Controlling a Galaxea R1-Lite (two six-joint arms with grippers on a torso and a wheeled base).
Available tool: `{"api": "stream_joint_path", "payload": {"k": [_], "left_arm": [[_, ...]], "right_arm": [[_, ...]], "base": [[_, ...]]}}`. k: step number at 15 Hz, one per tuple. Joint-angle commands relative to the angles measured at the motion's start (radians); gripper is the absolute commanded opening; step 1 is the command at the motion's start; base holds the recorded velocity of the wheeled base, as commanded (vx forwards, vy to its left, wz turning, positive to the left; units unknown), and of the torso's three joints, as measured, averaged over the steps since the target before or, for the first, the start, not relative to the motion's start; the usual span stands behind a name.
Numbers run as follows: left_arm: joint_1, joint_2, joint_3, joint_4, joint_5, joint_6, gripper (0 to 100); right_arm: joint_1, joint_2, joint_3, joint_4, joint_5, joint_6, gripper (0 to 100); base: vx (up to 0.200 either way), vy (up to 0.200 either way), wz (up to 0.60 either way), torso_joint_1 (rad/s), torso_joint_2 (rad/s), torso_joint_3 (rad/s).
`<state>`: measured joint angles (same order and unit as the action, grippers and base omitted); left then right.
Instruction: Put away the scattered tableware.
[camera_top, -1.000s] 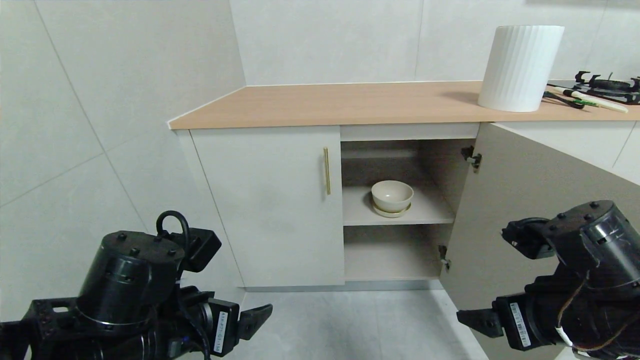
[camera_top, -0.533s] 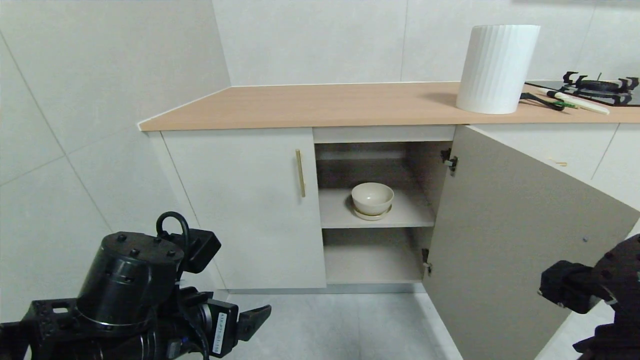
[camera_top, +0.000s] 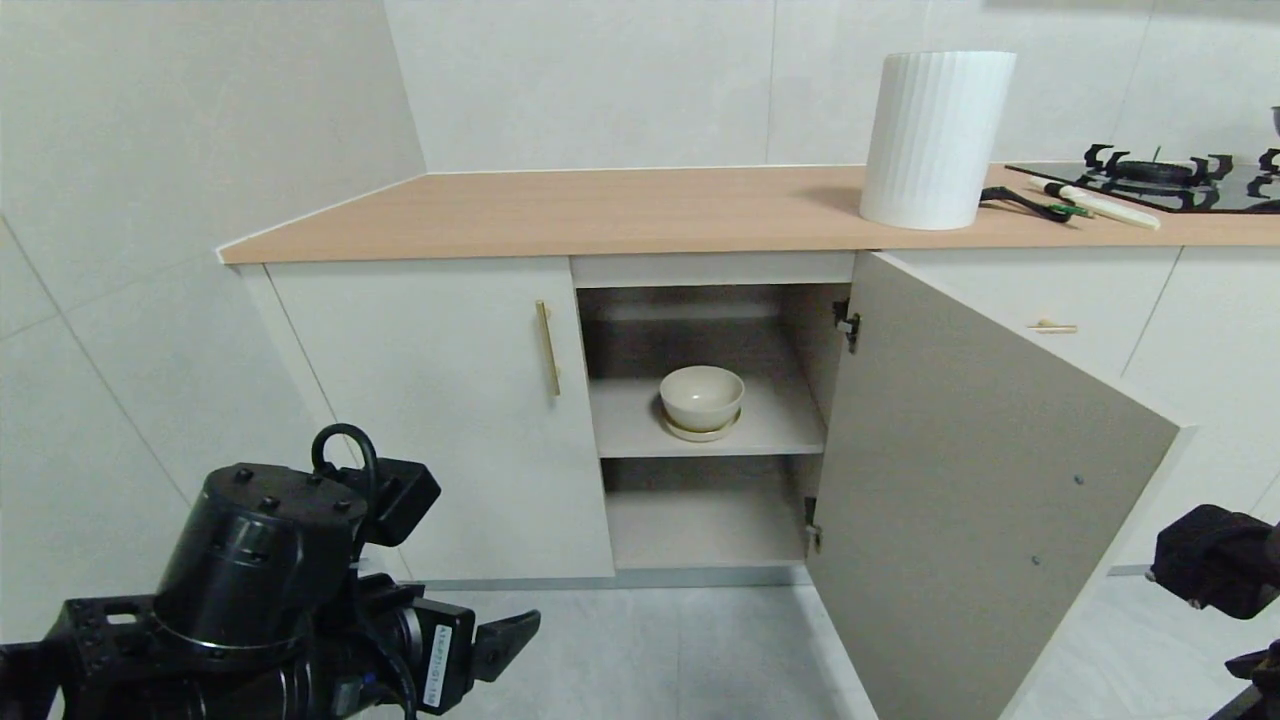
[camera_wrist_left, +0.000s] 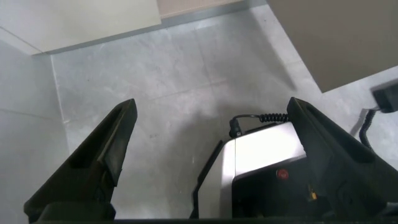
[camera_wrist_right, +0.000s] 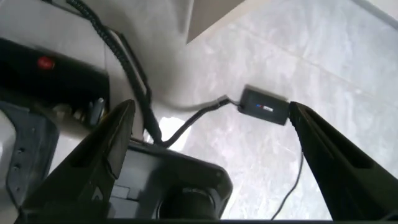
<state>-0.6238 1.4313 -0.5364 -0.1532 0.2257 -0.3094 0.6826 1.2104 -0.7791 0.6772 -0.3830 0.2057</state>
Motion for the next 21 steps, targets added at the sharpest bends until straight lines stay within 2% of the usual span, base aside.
{"api": "stream_joint_path", "payload": {"k": [1,5,9,15,21], "left_arm": [[-0.002,-0.002,-0.001,-0.002,0.0,-0.001,100],[-0.002,-0.003,0.001,-0.002,0.0,0.001,100],[-0.002,-0.003,0.001,-0.002,0.0,0.001,100],[-0.002,-0.005,0.003,0.0,0.0,-0.001,100],[-0.002,-0.005,0.003,0.0,0.0,0.001,100]], "right_arm": [[-0.069,-0.003,-0.015,-0.001,-0.027,-0.002,100],[-0.33,-0.048,-0.098,-0.022,-0.027,-0.095,100],[-0.488,-0.054,-0.107,-0.108,0.016,-0.167,100],[-0.644,0.057,-0.097,-0.275,0.016,-0.169,100],[-0.661,0.106,-0.034,-0.446,0.016,-0.169,100]], "base": [[0.0,0.0,0.0,0.0,0.0,0.0],[0.0,0.0,0.0,0.0,0.0,0.0],[0.0,0.0,0.0,0.0,0.0,0.0],[0.0,0.0,0.0,0.0,0.0,0.0],[0.0,0.0,0.0,0.0,0.0,0.0]]}}
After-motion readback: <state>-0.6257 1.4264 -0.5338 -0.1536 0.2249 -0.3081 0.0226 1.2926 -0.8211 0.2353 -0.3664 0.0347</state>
